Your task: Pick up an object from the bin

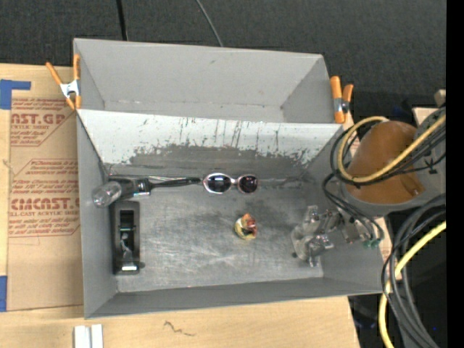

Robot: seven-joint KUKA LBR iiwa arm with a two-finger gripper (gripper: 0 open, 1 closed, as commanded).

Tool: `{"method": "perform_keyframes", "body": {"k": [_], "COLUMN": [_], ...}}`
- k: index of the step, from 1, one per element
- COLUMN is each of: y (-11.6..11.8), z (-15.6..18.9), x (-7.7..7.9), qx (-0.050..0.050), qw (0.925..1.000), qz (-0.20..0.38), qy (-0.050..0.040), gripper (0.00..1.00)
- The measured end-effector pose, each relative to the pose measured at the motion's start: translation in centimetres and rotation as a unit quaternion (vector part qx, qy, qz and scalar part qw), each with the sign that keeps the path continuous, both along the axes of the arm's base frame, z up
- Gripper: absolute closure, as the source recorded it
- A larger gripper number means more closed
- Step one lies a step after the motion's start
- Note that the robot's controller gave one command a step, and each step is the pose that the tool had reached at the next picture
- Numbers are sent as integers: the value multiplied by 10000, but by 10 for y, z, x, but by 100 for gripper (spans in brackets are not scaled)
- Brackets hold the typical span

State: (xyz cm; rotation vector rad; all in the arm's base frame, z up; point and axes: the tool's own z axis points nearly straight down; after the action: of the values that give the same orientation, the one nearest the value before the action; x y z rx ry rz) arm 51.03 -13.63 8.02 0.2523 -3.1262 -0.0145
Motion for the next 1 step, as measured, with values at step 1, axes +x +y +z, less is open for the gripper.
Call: {"method": "perform_keyframes", "body": {"k": [1], "y": [0], "z": [0], "x": [0], "qx": [0], "qw": [10000], "qz": [-1], "qy": [-1], "gripper": [100]}}
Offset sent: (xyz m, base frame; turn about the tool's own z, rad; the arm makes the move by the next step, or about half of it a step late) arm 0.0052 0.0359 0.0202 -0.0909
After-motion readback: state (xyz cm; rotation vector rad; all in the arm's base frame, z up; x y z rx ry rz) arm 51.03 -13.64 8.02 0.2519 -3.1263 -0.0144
